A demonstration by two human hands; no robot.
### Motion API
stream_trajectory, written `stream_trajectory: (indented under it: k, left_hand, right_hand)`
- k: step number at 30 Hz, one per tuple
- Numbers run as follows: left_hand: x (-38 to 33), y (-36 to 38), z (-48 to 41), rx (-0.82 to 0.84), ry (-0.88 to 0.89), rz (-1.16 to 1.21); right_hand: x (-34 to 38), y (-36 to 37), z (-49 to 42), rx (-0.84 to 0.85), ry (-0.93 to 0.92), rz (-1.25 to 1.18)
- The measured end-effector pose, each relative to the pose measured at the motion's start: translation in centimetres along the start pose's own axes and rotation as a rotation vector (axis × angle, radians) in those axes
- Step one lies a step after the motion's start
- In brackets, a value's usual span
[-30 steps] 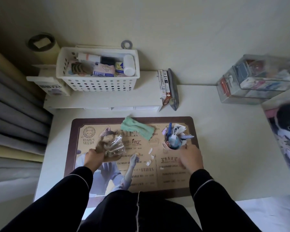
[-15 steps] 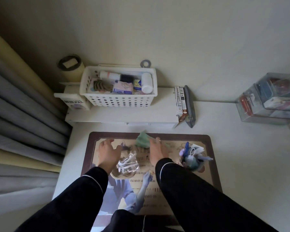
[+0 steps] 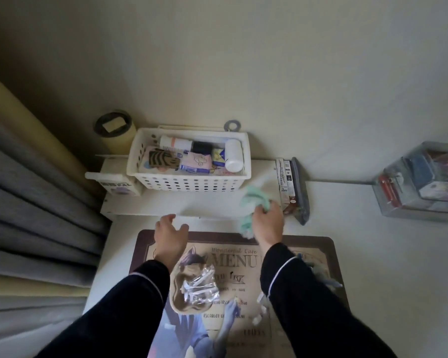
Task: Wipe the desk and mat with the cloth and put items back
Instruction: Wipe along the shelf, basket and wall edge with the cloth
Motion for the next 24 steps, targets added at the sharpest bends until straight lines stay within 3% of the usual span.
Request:
stream_trajectory:
  k: [3, 5, 11, 16, 18, 21, 24]
  left_hand:
    - [-1.1, 1.9, -3.1, -0.016, -0.114, -0.189]
    - [-1.8, 3.3, -4.9, 0.016, -0.122, -0.288]
    - [-2.2, 6.4, -8.0, 0.102, -0.182, -0.494]
    - [-1.8, 6.9, -9.0, 0.203, -0.213, -0.548]
    - [-2.1, 6.8, -9.0, 0.240, -0.192, -0.559]
    - [-2.6, 6.3, -8.5, 0.246, -0.148, -0.567]
    - [-3.1, 5.8, -8.2, 0.252, -0.138, -0.575]
  right_hand:
    - [2.5, -2.2, -6.1, -0.221, -0.162, 0.106]
    - [3.1, -2.2, -9.4, -0.249, -0.278, 0.210]
    - [0.3, 3.4, -9.9, 0.322, -0.582, 0.721]
    - [-0.9, 5.5, -7.9, 0.595, -0.976, 0.755]
    - [0.0, 6.0, -10.4, 0.491, -1.020, 0.838]
    - [1.8, 7.0, -13.8, 0.298, -0.858, 0.908]
    - [2.1, 8.9, -12.6, 0.340, -0.888, 0.798]
Point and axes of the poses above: each hand's wrist, its own z-axis away from the middle knuckle, its own y-axis out of the palm, x = y × z, the point moved 2 cm from there along -z, towards the middle knuckle, and after that the axes turned 15 degrees about -x, right-handed, at the moved point
